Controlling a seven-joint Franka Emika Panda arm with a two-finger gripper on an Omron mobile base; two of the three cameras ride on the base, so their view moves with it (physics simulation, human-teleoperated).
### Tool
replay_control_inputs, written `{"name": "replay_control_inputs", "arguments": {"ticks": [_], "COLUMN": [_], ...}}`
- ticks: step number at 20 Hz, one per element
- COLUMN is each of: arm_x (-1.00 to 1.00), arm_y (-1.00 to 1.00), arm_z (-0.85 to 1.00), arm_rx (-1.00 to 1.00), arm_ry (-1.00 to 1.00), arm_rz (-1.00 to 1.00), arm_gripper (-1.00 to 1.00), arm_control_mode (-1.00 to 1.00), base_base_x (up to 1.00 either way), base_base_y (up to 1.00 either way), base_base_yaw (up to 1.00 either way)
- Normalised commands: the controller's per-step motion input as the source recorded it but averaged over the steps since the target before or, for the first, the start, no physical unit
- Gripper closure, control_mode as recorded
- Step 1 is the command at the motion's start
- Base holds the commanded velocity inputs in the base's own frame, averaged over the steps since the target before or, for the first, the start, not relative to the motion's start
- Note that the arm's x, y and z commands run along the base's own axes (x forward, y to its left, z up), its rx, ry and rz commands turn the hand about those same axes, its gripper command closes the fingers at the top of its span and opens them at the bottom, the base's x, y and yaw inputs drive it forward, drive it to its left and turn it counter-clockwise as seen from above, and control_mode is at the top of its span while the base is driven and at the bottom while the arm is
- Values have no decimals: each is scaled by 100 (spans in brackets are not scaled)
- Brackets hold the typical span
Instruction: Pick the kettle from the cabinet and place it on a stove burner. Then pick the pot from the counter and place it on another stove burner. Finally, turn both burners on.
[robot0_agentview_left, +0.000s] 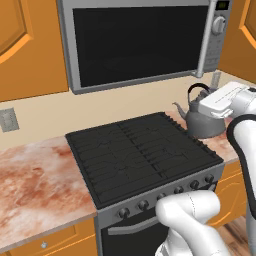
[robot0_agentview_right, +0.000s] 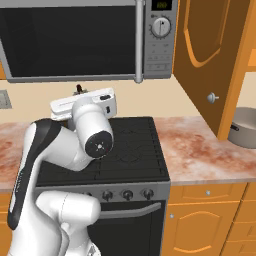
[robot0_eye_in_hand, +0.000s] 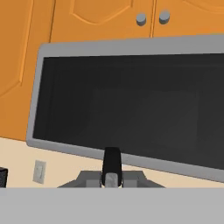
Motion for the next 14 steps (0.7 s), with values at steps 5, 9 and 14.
{"name": "replay_control_inputs", "arguments": {"ticks": [5,9,14], "arm_x": [19,30,33], "arm_y": [-7,-15,-13], "arm_z": [-25,-21,-18], "arm_rx": [0,1,1], "arm_ry": [0,0,1], "arm_rz": [3,8,11], "arm_gripper": [100,100,100], "arm_control_mode": [-100,-100,-100], "base_base_x": [0,0,0], "base_base_y": [0,0,0], "base_base_yaw": [0,0,0]}}
